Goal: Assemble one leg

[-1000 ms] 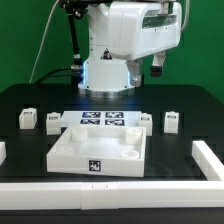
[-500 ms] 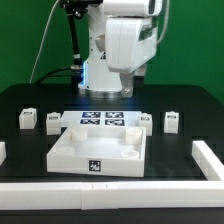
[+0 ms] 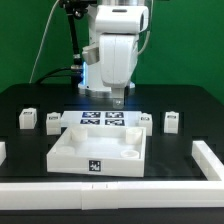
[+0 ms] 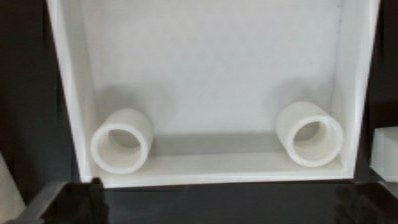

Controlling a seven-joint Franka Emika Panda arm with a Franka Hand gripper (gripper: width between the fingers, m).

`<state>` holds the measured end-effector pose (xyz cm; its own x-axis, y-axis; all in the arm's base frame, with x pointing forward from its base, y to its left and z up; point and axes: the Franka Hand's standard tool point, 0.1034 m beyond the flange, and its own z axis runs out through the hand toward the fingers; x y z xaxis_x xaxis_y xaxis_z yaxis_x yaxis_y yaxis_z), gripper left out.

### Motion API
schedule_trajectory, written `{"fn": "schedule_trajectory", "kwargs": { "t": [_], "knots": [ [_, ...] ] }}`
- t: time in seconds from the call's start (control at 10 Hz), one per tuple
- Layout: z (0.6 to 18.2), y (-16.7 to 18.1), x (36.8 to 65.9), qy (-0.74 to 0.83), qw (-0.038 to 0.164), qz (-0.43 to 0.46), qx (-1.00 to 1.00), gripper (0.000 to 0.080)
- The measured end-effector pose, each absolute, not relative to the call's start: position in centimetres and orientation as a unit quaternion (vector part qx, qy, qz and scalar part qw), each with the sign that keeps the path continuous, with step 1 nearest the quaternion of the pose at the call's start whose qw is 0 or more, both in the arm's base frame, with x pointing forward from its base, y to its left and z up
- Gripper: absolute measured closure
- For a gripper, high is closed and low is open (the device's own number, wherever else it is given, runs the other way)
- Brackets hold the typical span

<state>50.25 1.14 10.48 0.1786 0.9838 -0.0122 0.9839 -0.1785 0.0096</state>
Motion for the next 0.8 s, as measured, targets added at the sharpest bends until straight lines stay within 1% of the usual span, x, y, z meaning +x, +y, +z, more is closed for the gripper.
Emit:
{"fn": "schedule_trajectory", "kwargs": {
  "t": [0.1, 0.2, 0.3, 0.4, 0.6, 0.8],
  "knots": [
    [10.4, 1.1, 50.2, 0.641, 0.007, -0.002, 0.768, 0.0149],
    [10.0, 1.2, 49.8, 0.642, 0.009, 0.003, 0.766, 0.0149],
    [8.5, 1.3, 48.8, 0.645, 0.013, 0.016, 0.764, 0.0149],
    [6.9, 1.5, 47.5, 0.645, 0.011, 0.020, 0.764, 0.0149],
    [4.3, 1.8, 46.6, 0.645, 0.008, 0.028, 0.764, 0.0149],
    [3.0, 0.8, 46.1, 0.642, 0.002, 0.022, 0.766, 0.0149]
  ]
}}
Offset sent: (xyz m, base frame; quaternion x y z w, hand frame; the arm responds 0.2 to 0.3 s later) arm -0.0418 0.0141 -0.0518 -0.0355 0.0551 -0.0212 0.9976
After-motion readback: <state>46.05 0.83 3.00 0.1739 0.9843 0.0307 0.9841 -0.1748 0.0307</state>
